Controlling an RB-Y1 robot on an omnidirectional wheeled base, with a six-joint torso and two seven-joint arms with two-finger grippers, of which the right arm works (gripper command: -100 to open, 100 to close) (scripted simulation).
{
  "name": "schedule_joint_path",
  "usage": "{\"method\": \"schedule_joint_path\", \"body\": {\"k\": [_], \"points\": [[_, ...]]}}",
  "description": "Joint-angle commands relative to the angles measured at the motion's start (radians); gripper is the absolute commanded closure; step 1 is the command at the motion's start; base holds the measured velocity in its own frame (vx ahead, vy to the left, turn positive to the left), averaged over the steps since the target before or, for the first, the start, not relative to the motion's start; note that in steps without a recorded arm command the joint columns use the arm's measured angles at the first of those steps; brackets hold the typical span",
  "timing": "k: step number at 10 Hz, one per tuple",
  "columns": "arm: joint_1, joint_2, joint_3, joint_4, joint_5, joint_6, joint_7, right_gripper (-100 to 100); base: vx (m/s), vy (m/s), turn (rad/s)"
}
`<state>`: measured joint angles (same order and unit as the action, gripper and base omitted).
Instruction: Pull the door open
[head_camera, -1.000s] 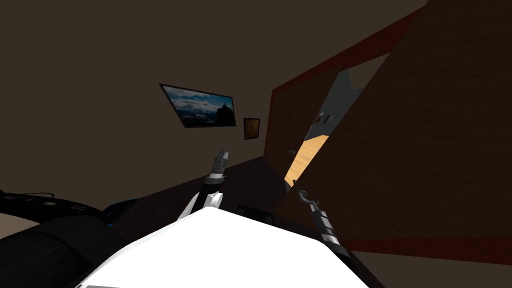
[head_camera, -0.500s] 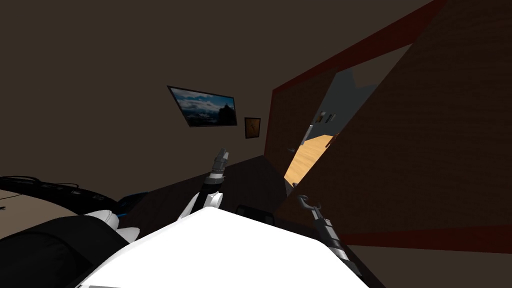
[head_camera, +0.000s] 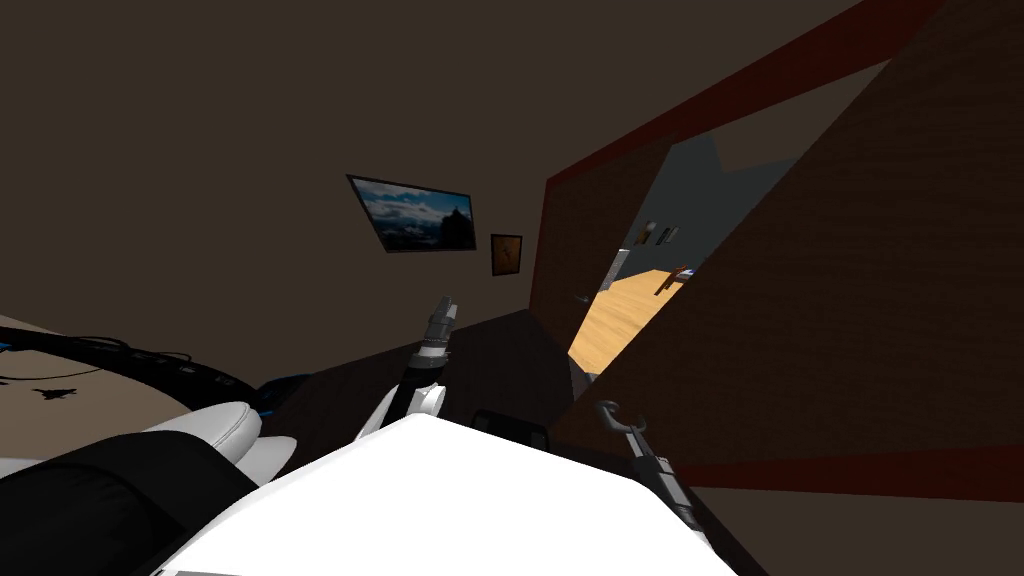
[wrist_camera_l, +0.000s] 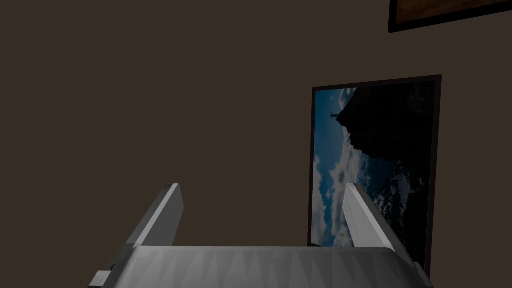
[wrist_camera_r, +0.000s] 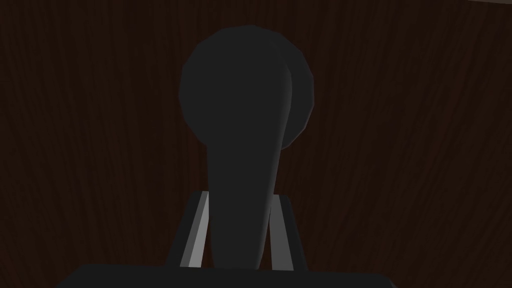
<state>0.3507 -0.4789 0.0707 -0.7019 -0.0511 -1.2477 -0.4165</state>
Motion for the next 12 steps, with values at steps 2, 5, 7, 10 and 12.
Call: {"method": "schedule_joint_path", "body": {"k": [2, 5, 7, 10, 12], "points": [[-0.004, 0.001, 0.007, 0.017, 0.005, -0.019, -0.003, 100, -0.039, -0.041, 0.006], [0.001, -0.002, 0.009, 0.038, 0.003, -0.041, -0.005, 100, 0.029, 0.007, 0.208], [0.007, -0.003, 0.009, 0.050, 0.001, -0.057, -0.005, 100, 0.038, -0.024, 0.267], [0.020, -0.004, 0.010, 0.069, -0.001, -0.089, -0.006, 100, -0.003, -0.044, 0.244], [0.035, -0.003, 0.012, 0.082, -0.001, -0.122, -0.006, 100, -0.111, -0.060, 0.223]]}}
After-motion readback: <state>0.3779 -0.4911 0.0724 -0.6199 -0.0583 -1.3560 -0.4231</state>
